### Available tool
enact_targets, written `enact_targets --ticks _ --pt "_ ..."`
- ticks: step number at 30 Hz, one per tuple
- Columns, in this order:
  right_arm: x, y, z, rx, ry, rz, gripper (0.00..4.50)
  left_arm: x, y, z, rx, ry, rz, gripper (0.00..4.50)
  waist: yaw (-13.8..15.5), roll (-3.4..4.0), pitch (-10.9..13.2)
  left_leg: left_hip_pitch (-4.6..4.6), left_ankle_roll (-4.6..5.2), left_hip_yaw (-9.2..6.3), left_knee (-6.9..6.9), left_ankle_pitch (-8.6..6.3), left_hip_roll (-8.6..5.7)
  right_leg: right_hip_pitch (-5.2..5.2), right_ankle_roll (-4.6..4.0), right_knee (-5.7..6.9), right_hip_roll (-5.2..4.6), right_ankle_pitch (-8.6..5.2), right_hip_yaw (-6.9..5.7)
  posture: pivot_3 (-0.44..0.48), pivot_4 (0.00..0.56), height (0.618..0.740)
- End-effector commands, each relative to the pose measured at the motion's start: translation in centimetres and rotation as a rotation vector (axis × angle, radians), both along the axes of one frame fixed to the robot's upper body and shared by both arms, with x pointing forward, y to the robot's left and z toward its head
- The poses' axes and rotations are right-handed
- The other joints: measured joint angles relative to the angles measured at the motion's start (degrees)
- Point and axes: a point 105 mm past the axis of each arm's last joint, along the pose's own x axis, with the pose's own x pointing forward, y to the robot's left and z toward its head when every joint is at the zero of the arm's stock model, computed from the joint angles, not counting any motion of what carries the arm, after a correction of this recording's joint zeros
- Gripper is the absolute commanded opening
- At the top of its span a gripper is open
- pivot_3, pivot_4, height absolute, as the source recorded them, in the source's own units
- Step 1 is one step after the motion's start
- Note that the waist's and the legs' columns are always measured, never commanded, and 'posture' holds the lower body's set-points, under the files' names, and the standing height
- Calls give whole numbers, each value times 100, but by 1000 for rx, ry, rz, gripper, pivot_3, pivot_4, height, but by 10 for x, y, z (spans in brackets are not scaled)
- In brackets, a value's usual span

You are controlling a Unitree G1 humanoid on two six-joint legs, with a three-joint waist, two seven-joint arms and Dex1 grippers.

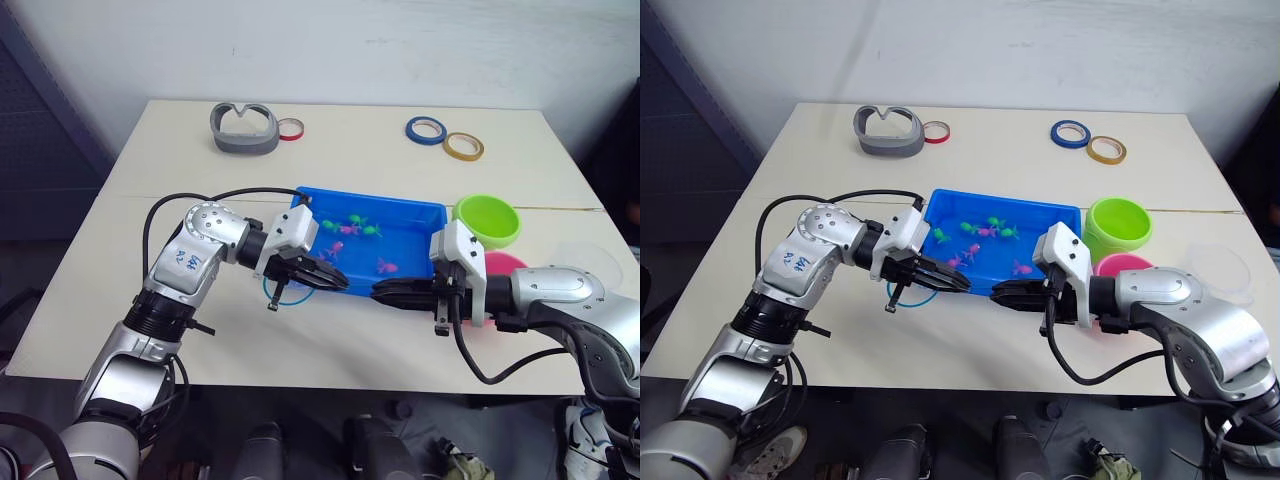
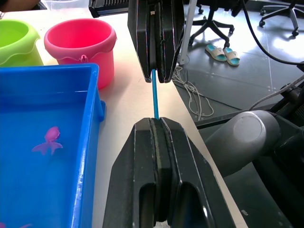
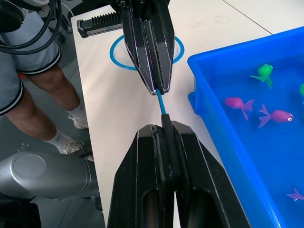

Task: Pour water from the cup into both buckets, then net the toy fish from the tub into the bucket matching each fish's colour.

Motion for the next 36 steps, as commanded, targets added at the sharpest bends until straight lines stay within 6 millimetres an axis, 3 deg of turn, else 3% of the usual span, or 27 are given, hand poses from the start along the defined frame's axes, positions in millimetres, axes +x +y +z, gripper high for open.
enact_targets --ticks 1,8,14,19,23,29,32,36 --pt "-4 2 11 5 -65 21 0 5 0 5 13 -32 32 930 -2 0 0 0 0 0 1 0 0 0 0 0 0 0 0 0 150 740" --pt "-5 1 10 -5 -61 21 0 6 2 22 -69 -29 64 3841 -1 0 0 -1 0 0 1 0 0 0 0 1 0 0 0 0 150 740" --pt "-6 -5 5 -31 -48 -1 0 11 31 81 -260 14 166 3841 -5 0 0 -1 0 -3 2 0 1 -5 0 11 1 0 -4 0 150 740" --pt "-6 -10 3 -42 -47 -23 0 16 56 103 -312 2 279 3841 -10 0 0 -2 -1 -3 2 0 0 -6 1 9 0 0 -3 0 150 740" --pt "-8 -12 5 -43 -57 -40 0 10 85 100 -265 12 341 3841 -27 0 0 -2 -5 -4 3 2 1 -7 0 11 1 0 -4 0 150 740" --pt "-11 -19 10 -50 -82 -59 0 -9 97 81 -166 72 333 3841 2 1 1 -2 -7 -6 -4 4 2 -7 0 6 -3 0 -3 0 150 740" --pt "-3 -29 20 -63 -141 -122 0 -11 107 64 -86 66 379 3841 -6 2 1 -3 -7 -5 -5 4 1 -5 0 0 -6 0 -2 0 150 740" --pt "23 -57 45 -134 -307 -281 0 -9 123 51 -59 61 464 3841 -15 5 3 -2 -8 -5 -5 7 0 -5 -2 0 -7 -1 -2 0 150 740"
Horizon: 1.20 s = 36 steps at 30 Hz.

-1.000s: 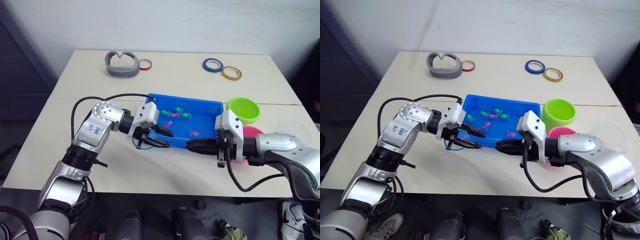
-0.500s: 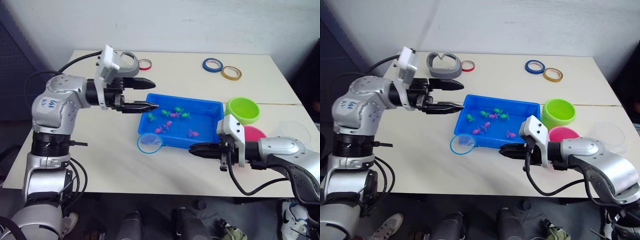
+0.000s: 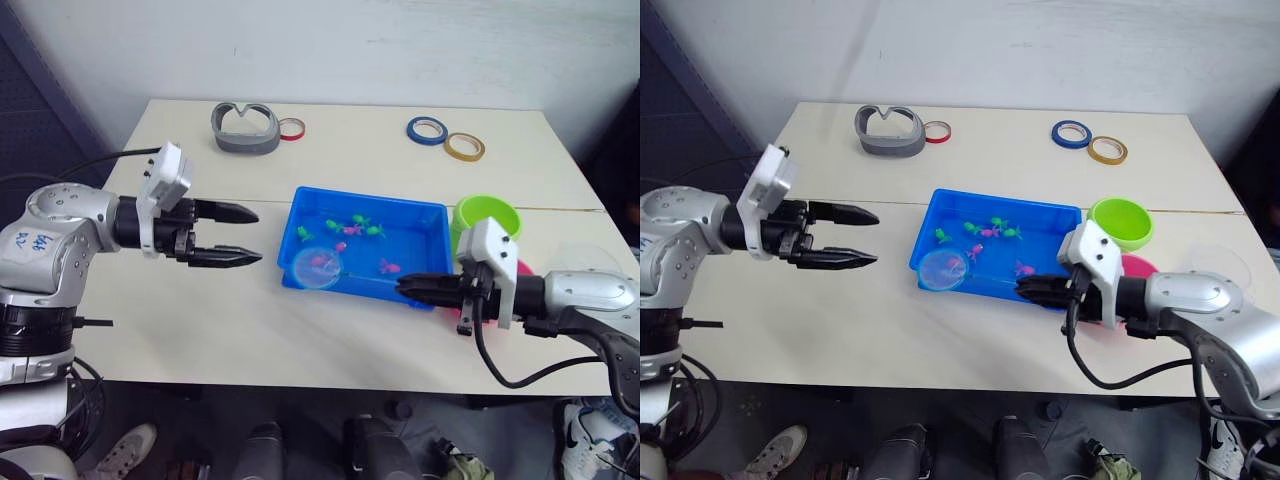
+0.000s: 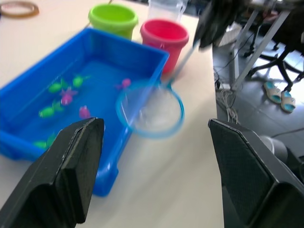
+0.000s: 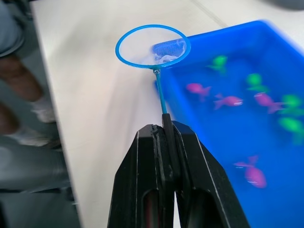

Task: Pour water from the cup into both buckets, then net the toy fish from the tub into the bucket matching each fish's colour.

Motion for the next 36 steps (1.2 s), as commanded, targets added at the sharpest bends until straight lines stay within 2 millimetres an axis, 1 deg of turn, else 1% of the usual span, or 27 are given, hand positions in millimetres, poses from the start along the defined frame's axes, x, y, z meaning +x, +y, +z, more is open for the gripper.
enact_targets --ticks 1,3,6,11,15,20,25,27,31,36 --pt "19 -26 30 -70 -191 -130 0 0 8 4 29 -86 43 3841 -1 2 1 0 1 2 -3 2 -1 0 -1 -1 -1 0 1 0 150 740" --pt "25 -34 33 -101 -221 -159 0 3 10 0 43 -127 57 3841 0 2 1 1 1 2 -5 3 0 -1 -3 -2 -1 0 0 0 150 740" --pt "32 -43 32 -200 -277 -177 0 -1 6 -6 36 -113 40 3841 0 3 2 -1 0 2 -15 3 0 -6 -3 -4 -1 0 0 0 150 740" --pt "38 -52 30 -341 -354 -169 0 -4 0 -5 27 -156 6 3841 0 4 2 -3 1 4 -19 3 0 -9 -2 -6 -1 0 -1 0 150 740" --pt "40 -59 24 -443 -386 -162 0 -5 0 -9 62 -183 -17 3841 -8 5 3 -2 1 7 -17 3 0 -9 -2 -4 1 0 1 0 150 740" --pt "41 -63 14 -556 -411 -145 0 -2 -1 -16 101 -189 -29 3841 -5 5 3 0 0 8 -12 4 0 -9 -2 2 2 0 2 0 150 740" --pt "46 -66 3 -677 -440 -130 0 -2 -2 -18 113 -179 -37 3841 -7 8 5 0 1 11 -4 5 -1 -9 -2 9 3 0 4 0 150 740" --pt "47 -67 1 -691 -444 -131 0 -1 -3 -18 111 -181 -37 3841 -7 8 5 0 1 10 -4 5 -1 -9 -2 10 3 0 4 0 150 740" --pt "53 -75 -2 -754 -463 -160 0 -1 -5 -18 107 -180 -39 3841 -8 9 5 0 0 11 -4 5 -1 -9 -2 11 3 0 4 0 150 740" --pt "55 -82 -7 -828 -475 -152 0 -2 -7 -18 99 -178 -38 3841 -8 9 5 1 0 11 -3 5 -2 -9 -2 13 3 0 4 0 150 740"
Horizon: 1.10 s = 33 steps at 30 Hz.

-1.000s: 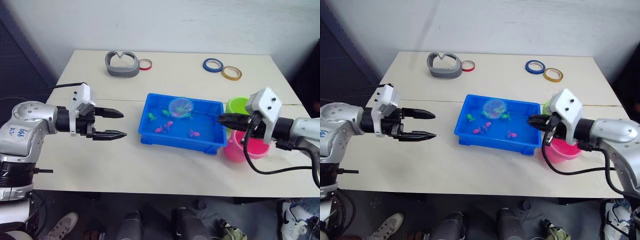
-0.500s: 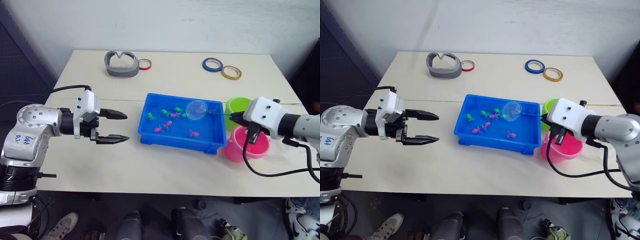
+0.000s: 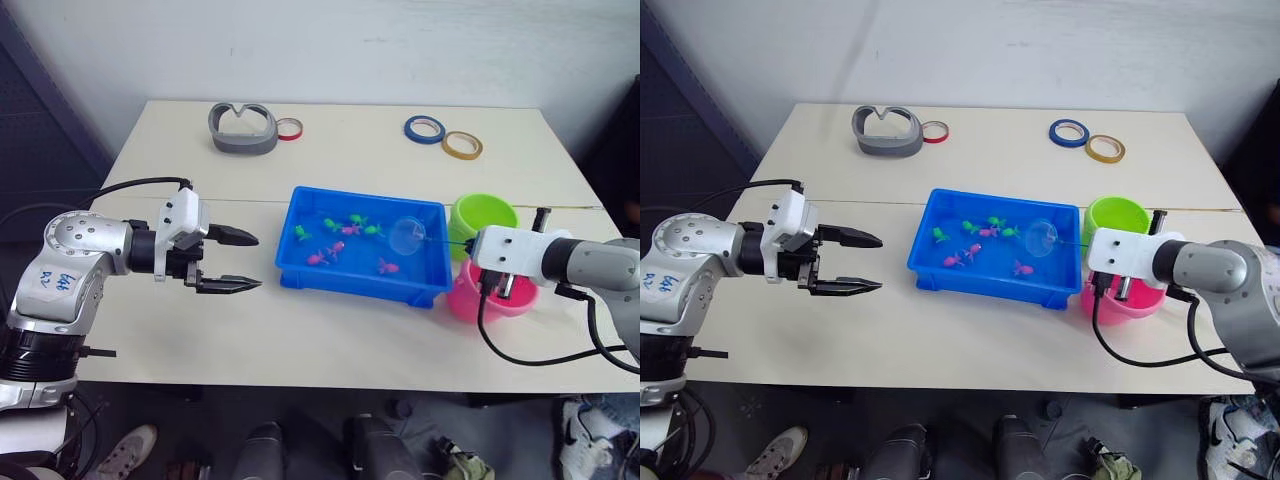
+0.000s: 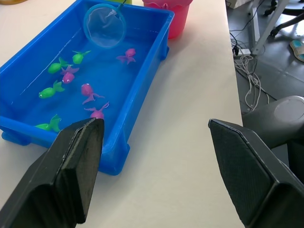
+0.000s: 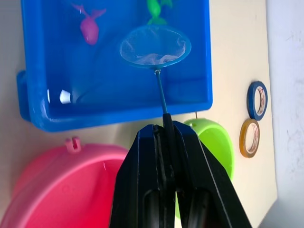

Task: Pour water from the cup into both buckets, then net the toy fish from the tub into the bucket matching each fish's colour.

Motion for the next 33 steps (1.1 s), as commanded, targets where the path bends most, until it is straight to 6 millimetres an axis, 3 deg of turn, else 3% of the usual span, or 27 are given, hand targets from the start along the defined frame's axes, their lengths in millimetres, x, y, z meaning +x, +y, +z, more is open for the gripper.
enact_targets --ticks 1,15,23,33 --pt "1 -1 7 -65 -45 16 0 -2 -5 7 -1 -34 -18 3841 -3 0 0 0 0 0 0 0 0 0 0 1 0 0 0 0 150 740" --pt "-19 13 -11 -9 107 91 0 -7 -9 6 -17 -25 -21 3841 -6 0 0 4 -1 0 5 0 0 1 0 10 3 0 0 0 150 740" --pt "-21 36 -16 302 203 27 0 -8 -9 4 -22 -22 -16 3841 0 0 0 3 -1 -3 9 1 1 3 0 12 3 0 0 0 150 740" --pt "-22 36 -10 551 282 -55 0 -8 -6 6 -44 -12 -7 3841 7 0 0 3 -1 -3 8 1 -1 3 0 12 2 0 -1 0 150 740"
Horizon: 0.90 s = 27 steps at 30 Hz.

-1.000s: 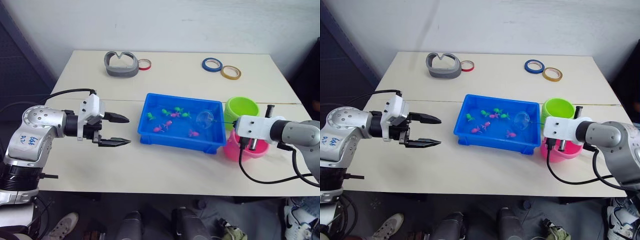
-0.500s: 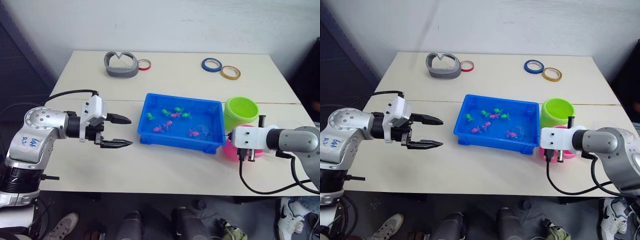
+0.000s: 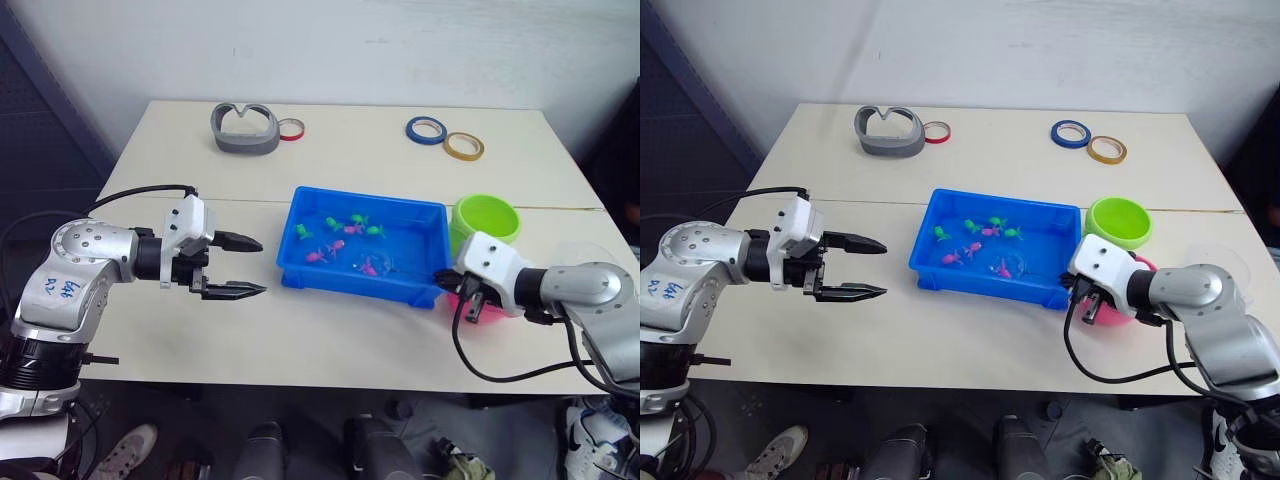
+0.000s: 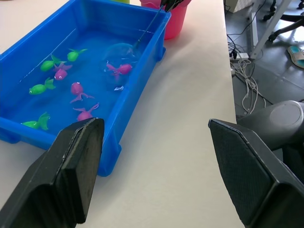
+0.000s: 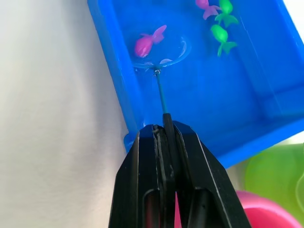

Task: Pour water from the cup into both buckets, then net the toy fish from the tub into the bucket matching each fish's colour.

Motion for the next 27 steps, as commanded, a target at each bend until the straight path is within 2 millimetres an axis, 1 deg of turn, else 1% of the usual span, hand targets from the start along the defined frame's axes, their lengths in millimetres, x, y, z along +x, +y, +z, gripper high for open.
enact_targets --ticks 1,11,19,27 --pt "-1 1 19 65 -42 -7 0 -3 -1 12 -31 -37 -13 3841 0 0 0 0 0 0 0 0 0 0 0 0 0 0 0 0 150 740" --pt "-3 0 31 131 -60 -10 0 2 -3 19 -61 -41 -19 3841 0 0 0 -1 0 0 0 0 0 0 0 0 0 0 0 0 150 740" --pt "-6 2 31 146 -63 2 0 5 -3 21 -73 -60 -13 3841 -1 0 0 0 0 0 0 0 0 0 0 0 1 0 0 0 150 740" --pt "-10 2 36 173 -76 15 0 17 3 21 -87 -110 47 3841 2 0 0 0 0 0 0 0 0 0 0 0 0 0 -1 0 150 740"
